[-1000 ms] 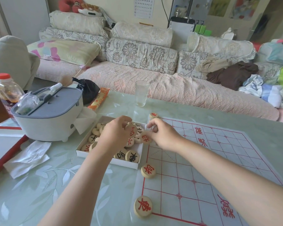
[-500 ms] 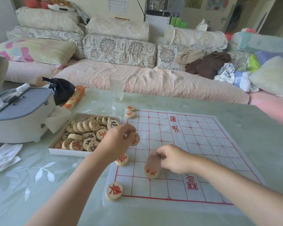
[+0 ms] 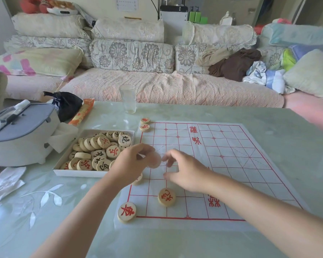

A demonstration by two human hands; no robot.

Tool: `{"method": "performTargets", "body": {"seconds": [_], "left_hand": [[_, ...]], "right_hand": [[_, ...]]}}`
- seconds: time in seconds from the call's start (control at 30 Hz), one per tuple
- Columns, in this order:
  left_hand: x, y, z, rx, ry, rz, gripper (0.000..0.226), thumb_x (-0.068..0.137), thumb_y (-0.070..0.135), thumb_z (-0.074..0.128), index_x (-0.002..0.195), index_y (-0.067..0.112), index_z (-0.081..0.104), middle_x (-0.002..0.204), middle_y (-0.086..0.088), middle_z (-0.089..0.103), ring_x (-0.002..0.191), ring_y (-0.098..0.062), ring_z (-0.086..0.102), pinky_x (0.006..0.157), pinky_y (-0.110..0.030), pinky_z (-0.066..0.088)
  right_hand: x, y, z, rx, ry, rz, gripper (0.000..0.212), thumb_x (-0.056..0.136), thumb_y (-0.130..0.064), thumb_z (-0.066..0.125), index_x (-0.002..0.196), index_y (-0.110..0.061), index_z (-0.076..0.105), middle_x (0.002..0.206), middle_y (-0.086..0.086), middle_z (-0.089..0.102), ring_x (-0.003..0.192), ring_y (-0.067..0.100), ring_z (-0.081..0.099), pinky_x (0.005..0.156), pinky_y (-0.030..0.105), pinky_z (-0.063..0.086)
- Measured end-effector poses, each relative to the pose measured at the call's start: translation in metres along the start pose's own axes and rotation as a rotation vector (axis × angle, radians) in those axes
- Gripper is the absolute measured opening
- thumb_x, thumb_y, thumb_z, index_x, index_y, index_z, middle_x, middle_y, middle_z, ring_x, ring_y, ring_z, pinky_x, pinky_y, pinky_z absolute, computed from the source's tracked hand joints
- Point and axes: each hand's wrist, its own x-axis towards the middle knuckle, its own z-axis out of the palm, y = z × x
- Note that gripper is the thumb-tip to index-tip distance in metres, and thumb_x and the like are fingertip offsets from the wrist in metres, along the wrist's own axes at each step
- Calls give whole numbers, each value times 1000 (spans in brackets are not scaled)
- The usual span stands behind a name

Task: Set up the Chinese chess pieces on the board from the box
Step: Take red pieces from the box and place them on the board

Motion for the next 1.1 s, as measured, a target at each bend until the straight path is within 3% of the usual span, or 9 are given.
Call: {"method": "performTargets", "body": {"seconds": [0.1, 0.3, 0.4, 0.5, 0.63, 0.73, 0.83, 0.93, 1.1], "left_hand": [[0, 3, 1, -153, -17, -44, 10, 86, 20, 69, 95, 23, 67, 83, 7, 70, 61, -7, 66, 60, -38, 56], [1, 9, 1, -343, -115, -128, 10, 86, 18, 70, 92, 10, 68, 80, -4, 74, 61, -10, 65, 59, -19, 52], [7, 4, -4, -83, -122, -78, 6, 88, 27, 66, 91, 22, 69, 79, 7, 72, 68, -6, 66, 61, -20, 51], [14, -6, -16, 246, -45, 13, 7, 90, 29, 60, 95, 30, 66, 80, 20, 59, 80, -3, 57, 64, -14, 42], [26, -30, -33, 514, 33, 117, 17, 89, 30, 59, 105, 31, 66, 104, 12, 57, 104, -14, 46, 87, -28, 40], [28, -39, -41, 556, -10, 117, 24, 85, 36, 64, 108, 36, 66, 108, 9, 55, 103, -14, 38, 92, -30, 38], [24, -38, -43, 520, -124, 169, 30, 77, 42, 71, 106, 39, 67, 99, 13, 50, 99, -10, 37, 91, -27, 38], [18, -37, -41, 523, -221, 196, 31, 71, 47, 75, 101, 41, 69, 106, 16, 51, 103, -8, 37, 90, -28, 37], [12, -42, -41, 512, -257, 194, 24, 72, 50, 74, 94, 41, 72, 108, 20, 54, 107, -6, 35, 88, -24, 29]], "right_hand": [[3, -1, 2, 77, 111, -91, 53, 82, -25, 77, 123, -40, 47, 121, -18, 52, 72, 6, 57, 73, 24, 47], [8, -5, 8, 146, 226, -169, 40, 78, -26, 84, 106, -36, 57, 94, -14, 63, 70, 11, 60, 66, 22, 49], [11, 0, 12, 126, 224, -114, 32, 80, -33, 82, 103, -35, 60, 79, -6, 63, 69, 11, 57, 64, 21, 46], [21, 2, 16, 104, 230, -97, 27, 82, -32, 80, 102, -30, 63, 78, -28, 58, 64, -1, 53, 59, 12, 40], [38, 6, 19, 86, 224, -19, 19, 84, -41, 76, 95, -36, 62, 87, -22, 59, 67, -16, 50, 59, 8, 34], [52, 2, 21, 67, 226, 55, 22, 83, -53, 73, 91, -36, 63, 94, -23, 62, 77, -10, 53, 64, 10, 35], [60, -11, 22, 68, 196, 79, 27, 82, -55, 74, 91, -31, 65, 70, -27, 59, 60, -10, 49, 52, 12, 32], [55, -20, 28, 22, 154, 2, 26, 81, -51, 75, 87, -28, 63, 60, -41, 52, 56, -14, 49, 50, 12, 30], [25, -25, 34, -32, 85, -101, 27, 80, -42, 80, 87, -24, 63, 60, -40, 51, 57, -7, 50, 53, 11, 36]]}}
